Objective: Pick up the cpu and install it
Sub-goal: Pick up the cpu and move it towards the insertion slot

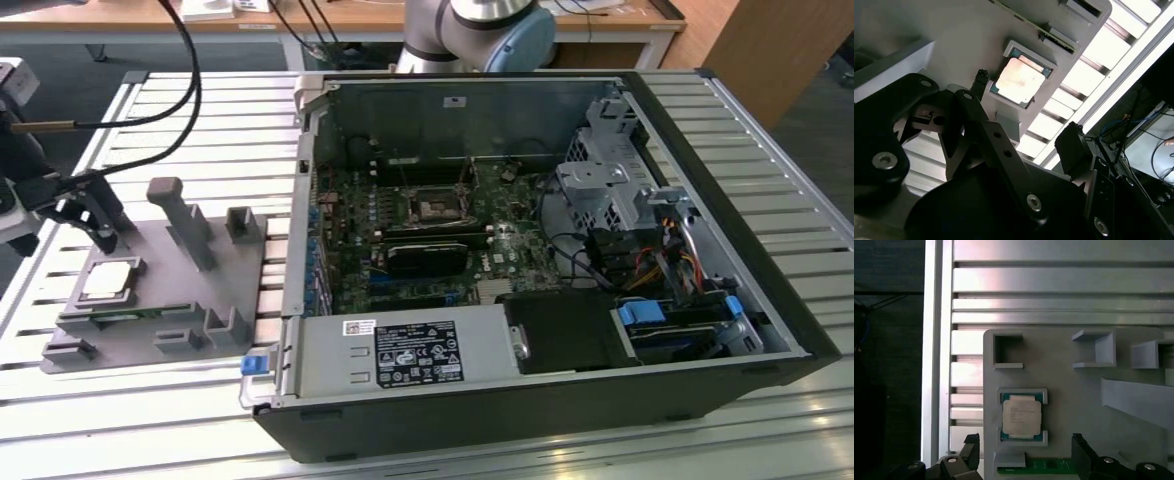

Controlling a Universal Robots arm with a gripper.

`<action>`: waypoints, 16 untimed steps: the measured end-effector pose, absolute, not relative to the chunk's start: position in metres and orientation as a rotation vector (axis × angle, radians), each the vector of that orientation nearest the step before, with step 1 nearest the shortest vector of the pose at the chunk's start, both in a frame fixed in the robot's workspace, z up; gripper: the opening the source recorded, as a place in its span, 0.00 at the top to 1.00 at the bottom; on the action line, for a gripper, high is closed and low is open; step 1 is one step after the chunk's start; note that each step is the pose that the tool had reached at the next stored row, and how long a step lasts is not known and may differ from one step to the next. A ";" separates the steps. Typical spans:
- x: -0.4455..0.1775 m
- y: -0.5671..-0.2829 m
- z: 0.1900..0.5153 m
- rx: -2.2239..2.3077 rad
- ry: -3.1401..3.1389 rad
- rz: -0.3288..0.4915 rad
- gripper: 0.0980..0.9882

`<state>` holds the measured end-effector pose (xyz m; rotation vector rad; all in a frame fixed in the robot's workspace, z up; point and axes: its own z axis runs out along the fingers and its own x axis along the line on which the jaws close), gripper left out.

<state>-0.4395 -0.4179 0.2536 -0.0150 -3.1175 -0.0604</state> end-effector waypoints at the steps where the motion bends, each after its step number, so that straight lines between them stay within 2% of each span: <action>1: -0.439 -0.418 0.252 -0.015 -3.118 -0.060 0.19; 16: -0.440 -0.418 0.225 0.020 -3.117 -0.060 0.19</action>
